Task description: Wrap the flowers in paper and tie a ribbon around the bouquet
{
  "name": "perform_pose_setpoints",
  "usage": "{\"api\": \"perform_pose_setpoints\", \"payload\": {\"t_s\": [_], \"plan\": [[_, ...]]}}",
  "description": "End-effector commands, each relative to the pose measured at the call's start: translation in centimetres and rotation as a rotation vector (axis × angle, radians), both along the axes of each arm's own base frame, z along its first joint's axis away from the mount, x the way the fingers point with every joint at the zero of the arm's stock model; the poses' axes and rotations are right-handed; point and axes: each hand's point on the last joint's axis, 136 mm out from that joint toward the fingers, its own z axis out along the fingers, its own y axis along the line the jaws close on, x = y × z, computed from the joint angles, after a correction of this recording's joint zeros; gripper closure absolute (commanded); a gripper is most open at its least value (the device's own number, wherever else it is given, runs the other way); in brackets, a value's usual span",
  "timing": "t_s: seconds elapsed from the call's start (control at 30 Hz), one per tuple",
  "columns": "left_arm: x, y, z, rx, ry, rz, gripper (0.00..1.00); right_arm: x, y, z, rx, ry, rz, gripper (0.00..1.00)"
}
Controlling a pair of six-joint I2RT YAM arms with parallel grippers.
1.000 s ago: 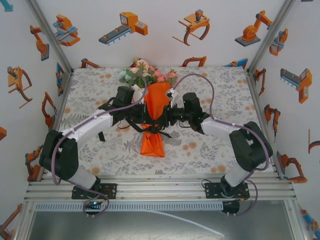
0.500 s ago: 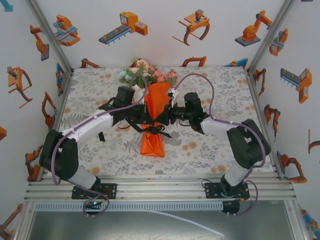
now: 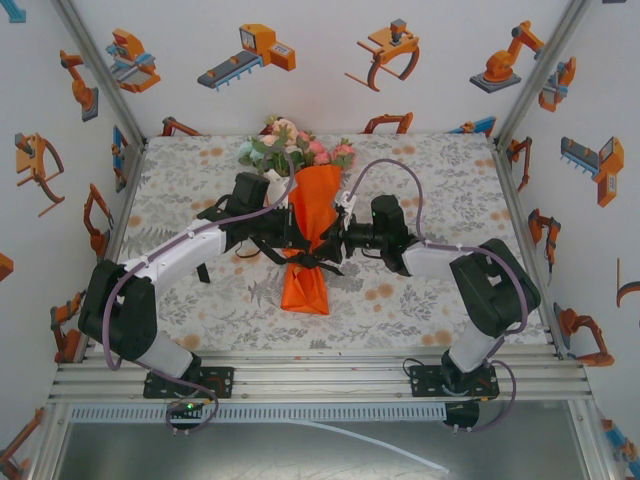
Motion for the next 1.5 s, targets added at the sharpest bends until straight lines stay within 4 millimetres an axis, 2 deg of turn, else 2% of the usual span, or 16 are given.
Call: {"api": "perform_pose_setpoints", "payload": {"t_s": [0.0,0.2,0.43,0.67,0.73,0.93,1.03,1.13,1.23,1.37,1.47], "plan": [[-0.3,-0.3,1.8,-0.025,-0.034,-0.022,1.0,0.7,0.9,2.8,0.059,-0.171,0.049,0.5],[-0.4,-0.2,1.8,-0.025,-0.033,-0.022,1.0,-0.4,1.4,3.6,0.14,-0.271,0.135,0.5],[-0.3,-0.2,1.9,-0.023,-0.033,-0.021,1.0,-1.4,2.0,3.3,0.183,-0.348,0.253,0.49],[-0.4,-0.2,1.9,-0.021,-0.035,-0.022,1.0,-1.8,2.6,3.5,0.231,-0.347,0.317,0.55],[-0.4,-0.3,1.9,-0.021,-0.035,-0.022,1.0,-1.9,2.7,3.6,0.243,-0.338,0.334,0.6],[-0.2,0.0,2.0,-0.008,-0.051,-0.015,1.0,-1.8,2.9,3.3,0.243,-0.315,0.318,0.89],[0.0,0.2,2.2,-0.004,-0.062,-0.006,0.9,-1.3,2.9,3.5,0.245,-0.282,0.283,1.0],[0.1,0.7,3.0,0.002,-0.092,0.02,0.72,-0.5,2.8,3.6,0.25,-0.218,0.219,1.0],[0.2,1.8,5.0,0.004,-0.158,0.071,0.59,0.3,2.4,3.5,0.252,-0.155,0.124,1.0],[-0.5,4.2,8.0,-0.001,-0.264,0.173,0.5,1.5,1.7,4.6,0.299,0.004,-0.021,1.0],[-1.8,5.0,8.8,-0.028,-0.291,0.234,0.53,1.4,2.0,4.8,0.304,0.082,-0.115,1.0]]}}
